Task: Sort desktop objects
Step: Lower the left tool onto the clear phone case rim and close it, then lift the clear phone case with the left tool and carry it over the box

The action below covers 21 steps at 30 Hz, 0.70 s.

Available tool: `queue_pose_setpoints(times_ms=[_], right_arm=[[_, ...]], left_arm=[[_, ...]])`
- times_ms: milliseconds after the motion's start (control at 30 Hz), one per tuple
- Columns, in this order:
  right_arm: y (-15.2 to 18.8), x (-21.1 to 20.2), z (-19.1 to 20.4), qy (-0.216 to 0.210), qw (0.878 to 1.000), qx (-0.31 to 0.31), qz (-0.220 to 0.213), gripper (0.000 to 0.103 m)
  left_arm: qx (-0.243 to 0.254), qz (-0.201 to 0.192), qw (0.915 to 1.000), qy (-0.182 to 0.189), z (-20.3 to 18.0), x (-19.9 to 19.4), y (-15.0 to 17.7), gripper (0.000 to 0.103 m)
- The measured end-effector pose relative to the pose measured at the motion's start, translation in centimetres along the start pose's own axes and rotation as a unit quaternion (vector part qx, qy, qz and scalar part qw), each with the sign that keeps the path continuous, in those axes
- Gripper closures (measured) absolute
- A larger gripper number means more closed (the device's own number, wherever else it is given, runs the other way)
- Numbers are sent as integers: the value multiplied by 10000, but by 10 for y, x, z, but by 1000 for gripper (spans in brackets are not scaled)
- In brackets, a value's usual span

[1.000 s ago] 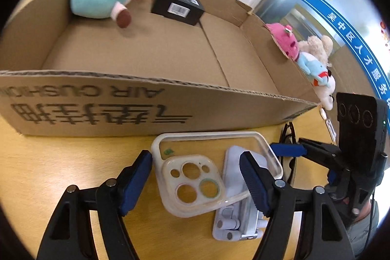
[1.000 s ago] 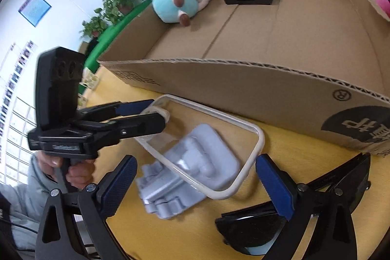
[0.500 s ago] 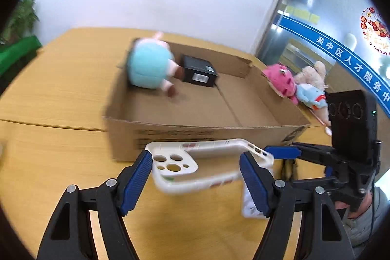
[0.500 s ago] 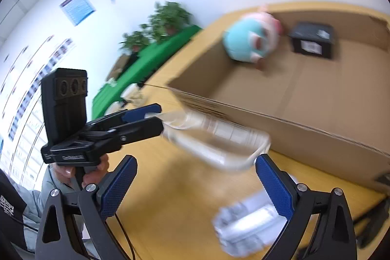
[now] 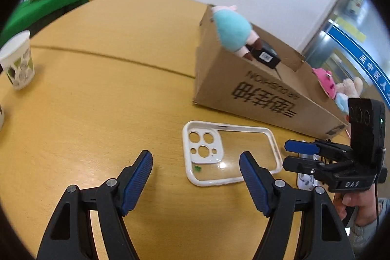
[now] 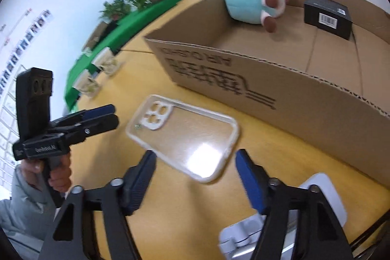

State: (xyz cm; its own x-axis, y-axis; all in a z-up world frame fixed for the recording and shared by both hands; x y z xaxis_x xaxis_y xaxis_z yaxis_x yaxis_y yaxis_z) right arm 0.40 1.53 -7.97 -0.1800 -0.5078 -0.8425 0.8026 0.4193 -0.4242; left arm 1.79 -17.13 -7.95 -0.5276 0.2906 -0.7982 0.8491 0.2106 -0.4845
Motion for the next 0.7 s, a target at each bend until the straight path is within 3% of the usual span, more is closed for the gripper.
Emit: queue_pose_setpoints(times_ms=[133, 167, 367, 533, 700], right_arm=[[0, 14, -8, 449, 9987, -186, 182, 80], [0, 16, -9, 623, 9975, -282, 196, 89], [7, 13, -11, 817, 9960, -337, 115, 91], [12, 6, -12, 779, 9967, -247, -35, 92], [6, -20, -11, 673, 9968, -162, -403, 92]], left_arm=[[120, 337, 9993, -85, -2, 21, 0, 64], [220, 317, 9992, -122, -6, 23, 0, 67], [443, 335, 9971, -529, -12, 26, 4, 85], [324, 271, 9982, -423, -9, 20, 2, 94], [393, -118, 9989, -241, -28, -3, -13, 96]])
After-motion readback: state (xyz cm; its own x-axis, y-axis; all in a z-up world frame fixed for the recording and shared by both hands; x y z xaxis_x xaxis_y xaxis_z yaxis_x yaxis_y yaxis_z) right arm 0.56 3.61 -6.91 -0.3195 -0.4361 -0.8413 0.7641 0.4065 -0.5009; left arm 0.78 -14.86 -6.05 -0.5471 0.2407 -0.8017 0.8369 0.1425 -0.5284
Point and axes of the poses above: each gripper's, at about its wrist camera, not at the fingertips, and x roughly the way its jaws point, z to its left, y to its underside, the point moved 7 cm from there along x, roughly the way its jaws point, and after that the axes turned 6 degrees about z, right-handed, at the moved point
